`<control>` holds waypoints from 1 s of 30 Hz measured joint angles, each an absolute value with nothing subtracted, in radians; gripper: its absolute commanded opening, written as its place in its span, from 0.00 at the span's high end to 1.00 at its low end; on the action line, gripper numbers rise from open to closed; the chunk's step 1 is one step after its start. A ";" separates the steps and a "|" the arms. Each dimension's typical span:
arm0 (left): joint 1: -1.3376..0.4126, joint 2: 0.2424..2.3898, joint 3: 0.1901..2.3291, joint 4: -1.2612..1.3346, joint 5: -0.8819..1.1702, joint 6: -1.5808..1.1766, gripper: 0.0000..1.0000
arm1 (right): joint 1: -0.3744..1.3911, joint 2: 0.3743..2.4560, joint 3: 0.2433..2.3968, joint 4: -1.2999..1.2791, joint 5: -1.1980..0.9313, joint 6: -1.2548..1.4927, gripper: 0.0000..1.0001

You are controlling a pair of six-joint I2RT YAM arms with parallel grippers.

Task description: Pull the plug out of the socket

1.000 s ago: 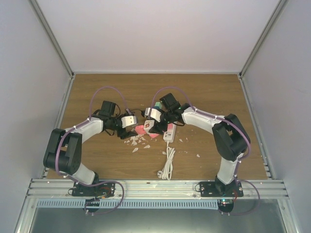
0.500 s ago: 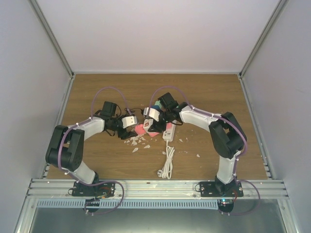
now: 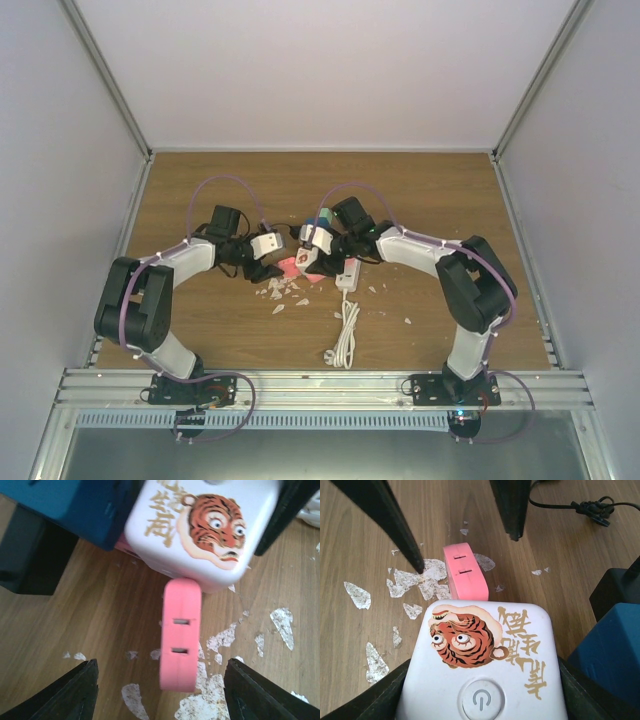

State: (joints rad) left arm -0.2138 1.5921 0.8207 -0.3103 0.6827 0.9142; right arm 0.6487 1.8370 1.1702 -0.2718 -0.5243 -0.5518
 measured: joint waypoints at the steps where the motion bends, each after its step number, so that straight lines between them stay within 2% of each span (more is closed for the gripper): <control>1: -0.214 1.594 0.828 -0.310 0.683 0.904 0.31 | 0.646 1.830 1.159 -0.260 -0.530 -0.552 0.80; 13: -0.231 1.628 0.855 -0.301 0.698 0.779 0.40 | 0.609 1.819 1.132 -0.216 -0.598 -0.524 0.85; 17: -0.260 1.634 0.855 -0.291 0.688 0.735 0.52 | 0.596 1.819 1.129 -0.215 -0.617 -0.522 0.86; 25: -0.292 1.676 0.876 -0.275 0.644 0.649 0.87 | 0.586 1.819 1.126 -0.208 -0.633 -0.516 0.89; 30: -0.310 1.716 0.913 -0.296 0.633 0.638 0.95 | 0.566 1.818 1.111 -0.187 -0.623 -0.516 0.91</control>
